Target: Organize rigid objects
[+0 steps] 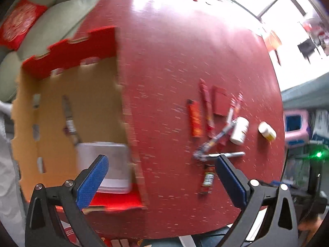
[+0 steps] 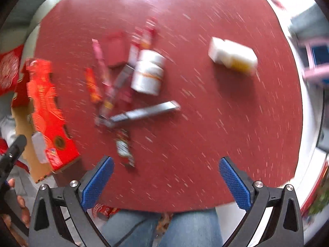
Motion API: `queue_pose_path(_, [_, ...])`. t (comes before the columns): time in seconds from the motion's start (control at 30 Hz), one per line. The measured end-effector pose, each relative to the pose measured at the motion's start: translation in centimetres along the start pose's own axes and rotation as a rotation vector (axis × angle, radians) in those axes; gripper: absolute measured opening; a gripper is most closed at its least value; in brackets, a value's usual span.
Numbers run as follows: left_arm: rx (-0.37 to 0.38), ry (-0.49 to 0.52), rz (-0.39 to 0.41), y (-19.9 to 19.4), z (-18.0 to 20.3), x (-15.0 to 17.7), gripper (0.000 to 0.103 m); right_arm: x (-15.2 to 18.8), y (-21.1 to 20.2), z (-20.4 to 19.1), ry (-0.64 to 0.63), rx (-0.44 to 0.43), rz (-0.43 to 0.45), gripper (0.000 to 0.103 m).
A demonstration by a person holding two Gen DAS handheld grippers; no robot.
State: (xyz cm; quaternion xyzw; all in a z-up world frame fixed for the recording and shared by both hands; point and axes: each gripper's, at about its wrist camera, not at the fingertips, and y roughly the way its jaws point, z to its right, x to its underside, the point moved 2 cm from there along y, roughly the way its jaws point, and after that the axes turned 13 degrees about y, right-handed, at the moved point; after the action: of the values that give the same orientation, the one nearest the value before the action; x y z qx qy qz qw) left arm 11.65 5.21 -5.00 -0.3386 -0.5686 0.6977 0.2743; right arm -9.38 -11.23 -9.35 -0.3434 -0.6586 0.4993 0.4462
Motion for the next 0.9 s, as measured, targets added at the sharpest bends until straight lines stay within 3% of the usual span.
queue_pose_path(0.17, [-0.043,0.030,-0.045,3.1,3.9,-2.2,0.103,0.5,0.4,2.0,0.011,-0.009,-0.007,0.103])
queue_pose_path(0.47, [-0.141,0.041,-0.114,8.0,5.1,-4.6,0.103,-0.2,1.2,3.6,-0.004,-0.022,-0.009,0.103])
queue_pose_path(0.73, [-0.139,0.138,-0.139,8.6,8.4,0.4,0.103,-0.7,2.4,2.0,-0.155,0.036,0.012,0.103])
queue_pose_path(0.9, [-0.129,0.232,-0.184,10.4,10.9,3.4,0.103,-1.8,2.6,2.9,-0.144,0.031,-0.002,0.103])
